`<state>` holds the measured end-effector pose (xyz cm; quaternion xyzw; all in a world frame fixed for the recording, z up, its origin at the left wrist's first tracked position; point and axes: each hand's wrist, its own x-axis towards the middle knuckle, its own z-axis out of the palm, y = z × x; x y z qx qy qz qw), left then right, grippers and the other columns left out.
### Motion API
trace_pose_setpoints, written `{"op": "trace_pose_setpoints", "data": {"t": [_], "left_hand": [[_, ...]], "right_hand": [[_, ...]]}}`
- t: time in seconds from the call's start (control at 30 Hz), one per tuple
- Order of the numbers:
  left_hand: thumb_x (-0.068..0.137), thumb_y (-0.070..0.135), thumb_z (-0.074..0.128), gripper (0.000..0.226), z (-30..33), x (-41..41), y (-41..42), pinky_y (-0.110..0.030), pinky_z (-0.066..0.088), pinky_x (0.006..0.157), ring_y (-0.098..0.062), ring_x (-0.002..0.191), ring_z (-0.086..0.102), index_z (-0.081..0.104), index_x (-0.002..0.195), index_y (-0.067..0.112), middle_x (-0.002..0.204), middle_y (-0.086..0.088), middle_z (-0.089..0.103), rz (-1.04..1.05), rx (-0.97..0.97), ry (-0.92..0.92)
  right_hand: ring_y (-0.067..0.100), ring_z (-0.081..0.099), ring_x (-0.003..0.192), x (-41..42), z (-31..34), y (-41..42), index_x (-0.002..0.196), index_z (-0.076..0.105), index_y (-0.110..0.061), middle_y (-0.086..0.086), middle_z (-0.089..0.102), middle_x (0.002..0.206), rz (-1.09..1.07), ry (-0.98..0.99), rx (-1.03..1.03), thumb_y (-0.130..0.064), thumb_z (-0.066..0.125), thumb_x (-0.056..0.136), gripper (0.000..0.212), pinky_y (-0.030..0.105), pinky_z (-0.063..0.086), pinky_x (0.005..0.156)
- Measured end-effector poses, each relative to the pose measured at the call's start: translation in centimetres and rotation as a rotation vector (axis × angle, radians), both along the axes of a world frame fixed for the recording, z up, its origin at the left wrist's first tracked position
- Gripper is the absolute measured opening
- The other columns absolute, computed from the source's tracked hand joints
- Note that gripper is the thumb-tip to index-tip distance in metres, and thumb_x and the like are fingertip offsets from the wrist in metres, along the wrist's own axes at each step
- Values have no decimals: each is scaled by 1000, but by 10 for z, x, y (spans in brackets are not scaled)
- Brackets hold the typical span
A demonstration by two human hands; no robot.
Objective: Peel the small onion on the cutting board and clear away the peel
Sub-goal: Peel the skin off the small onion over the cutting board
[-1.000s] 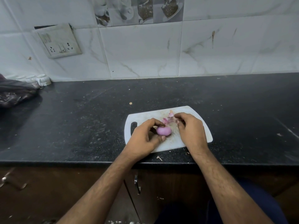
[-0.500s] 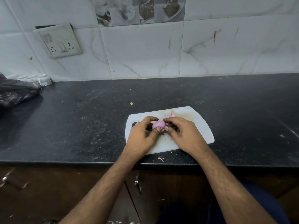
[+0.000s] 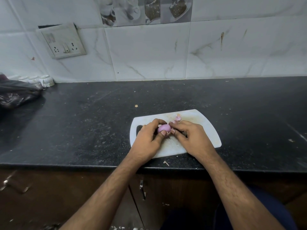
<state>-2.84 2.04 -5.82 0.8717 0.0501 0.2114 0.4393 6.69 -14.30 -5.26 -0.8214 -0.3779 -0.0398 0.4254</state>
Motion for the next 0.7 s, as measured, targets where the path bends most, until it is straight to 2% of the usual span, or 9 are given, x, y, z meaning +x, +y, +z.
{"op": "trace_pose_setpoints", "data": {"t": [0.07, 0.13, 0.33, 0.5, 0.6, 0.7], "left_hand": [[99, 46, 57, 23, -1, 0, 0, -45, 54, 94, -14, 105, 67, 62, 119, 37, 110, 12, 73, -1, 31, 1], [98, 51, 56, 25, -2, 1, 1, -48, 54, 94, -17, 106, 65, 62, 121, 41, 112, 13, 72, 2, 56, -3], [99, 50, 57, 24, -1, 2, 1, -50, 53, 94, -19, 107, 66, 61, 121, 40, 113, 13, 71, 9, 61, -10], [99, 38, 58, 23, -1, -2, 1, -45, 53, 95, -12, 108, 64, 62, 121, 37, 114, 14, 70, 1, 82, 7], [100, 34, 56, 22, -2, -1, 0, -41, 54, 97, -4, 104, 66, 63, 120, 28, 112, 16, 73, 27, 28, 10], [100, 40, 57, 22, -3, 1, -2, -43, 55, 94, -9, 100, 67, 64, 117, 28, 107, 15, 73, 67, 16, 20]], "right_hand": [[5, 67, 103, -2, 0, 0, 126, 73, -23, -13, 73, 114, -3, -5, 3, -23, 68, 97, 30, 35, 55, 95], [4, 67, 98, -4, 1, 1, 126, 73, -24, -14, 74, 111, -23, -8, 7, -23, 68, 96, 30, 36, 57, 90], [5, 70, 87, -7, 4, 2, 111, 78, -28, -13, 78, 100, -144, -42, -9, -28, 73, 91, 21, 36, 59, 82], [7, 66, 78, -5, 7, 2, 103, 74, -29, -13, 74, 92, -204, -72, -137, -36, 69, 92, 14, 35, 57, 72], [8, 65, 79, -5, 5, 3, 106, 72, -29, -13, 74, 96, -199, -80, -115, -34, 62, 97, 14, 32, 55, 72], [8, 67, 88, -4, 3, 4, 112, 70, -28, -13, 74, 101, -160, -58, -51, -35, 53, 103, 20, 35, 56, 80]]}}
